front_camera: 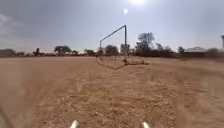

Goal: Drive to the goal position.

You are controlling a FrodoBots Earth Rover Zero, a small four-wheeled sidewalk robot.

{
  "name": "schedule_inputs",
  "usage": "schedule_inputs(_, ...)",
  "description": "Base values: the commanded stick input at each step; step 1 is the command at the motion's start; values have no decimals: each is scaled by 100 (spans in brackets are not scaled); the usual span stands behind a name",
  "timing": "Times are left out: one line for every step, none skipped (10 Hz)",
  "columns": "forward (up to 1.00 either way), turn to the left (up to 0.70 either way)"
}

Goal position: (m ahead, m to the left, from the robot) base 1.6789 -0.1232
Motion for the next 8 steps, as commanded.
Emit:
schedule_inputs(70,0)
schedule_inputs(70,0)
schedule_inputs(70,0)
schedule_inputs(70,0)
schedule_inputs(70,0)
schedule_inputs(70,0)
schedule_inputs(70,0)
schedule_inputs(70,0)
